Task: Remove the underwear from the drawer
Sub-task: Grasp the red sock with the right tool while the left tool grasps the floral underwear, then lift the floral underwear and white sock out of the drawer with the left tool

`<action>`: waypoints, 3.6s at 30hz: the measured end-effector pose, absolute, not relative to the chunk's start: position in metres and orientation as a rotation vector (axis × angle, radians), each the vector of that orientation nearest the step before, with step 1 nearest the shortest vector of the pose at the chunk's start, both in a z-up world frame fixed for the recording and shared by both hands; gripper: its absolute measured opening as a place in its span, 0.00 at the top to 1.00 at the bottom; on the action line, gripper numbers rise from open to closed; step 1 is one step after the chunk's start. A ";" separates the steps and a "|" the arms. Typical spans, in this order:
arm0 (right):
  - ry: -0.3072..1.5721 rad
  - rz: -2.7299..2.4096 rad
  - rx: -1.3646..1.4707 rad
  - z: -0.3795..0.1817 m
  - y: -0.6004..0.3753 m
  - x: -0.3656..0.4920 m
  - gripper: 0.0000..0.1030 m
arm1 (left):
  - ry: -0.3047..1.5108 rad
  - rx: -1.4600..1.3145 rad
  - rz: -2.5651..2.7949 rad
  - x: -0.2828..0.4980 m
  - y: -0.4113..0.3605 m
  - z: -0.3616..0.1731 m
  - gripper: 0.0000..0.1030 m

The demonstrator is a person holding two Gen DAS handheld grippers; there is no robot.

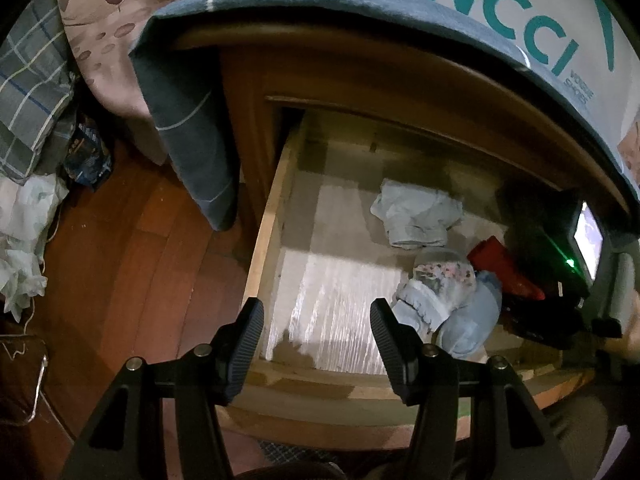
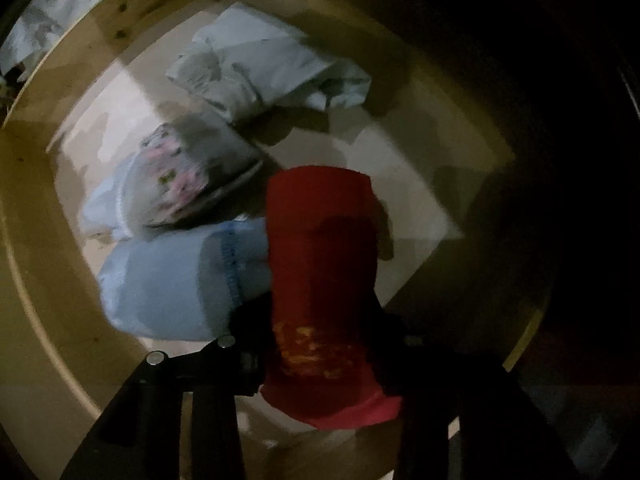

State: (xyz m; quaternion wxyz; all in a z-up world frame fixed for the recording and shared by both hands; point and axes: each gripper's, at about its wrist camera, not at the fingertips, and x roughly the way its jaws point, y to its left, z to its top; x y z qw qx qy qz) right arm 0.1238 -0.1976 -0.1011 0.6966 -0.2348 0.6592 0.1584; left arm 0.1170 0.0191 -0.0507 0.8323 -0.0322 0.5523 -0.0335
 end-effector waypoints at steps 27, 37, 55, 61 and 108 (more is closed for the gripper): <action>1.313 -0.042 0.061 -0.040 -0.211 0.070 0.67 | 1.174 0.081 -0.167 0.121 -0.015 -0.051 0.45; 1.309 -0.035 0.014 -0.040 -0.206 0.069 0.66 | 1.292 0.147 -0.324 0.138 -0.065 -0.075 0.45; 1.326 0.013 0.103 -0.044 -0.216 0.071 0.66 | 1.441 0.206 -0.363 0.170 -0.114 -0.124 0.45; 1.329 0.027 0.118 -0.044 -0.216 0.071 0.66 | 1.516 0.210 -0.341 0.182 -0.122 -0.135 0.45; 1.349 0.012 0.065 -0.046 -0.209 0.074 0.66 | 1.491 0.119 -0.310 0.138 -0.089 -0.096 0.79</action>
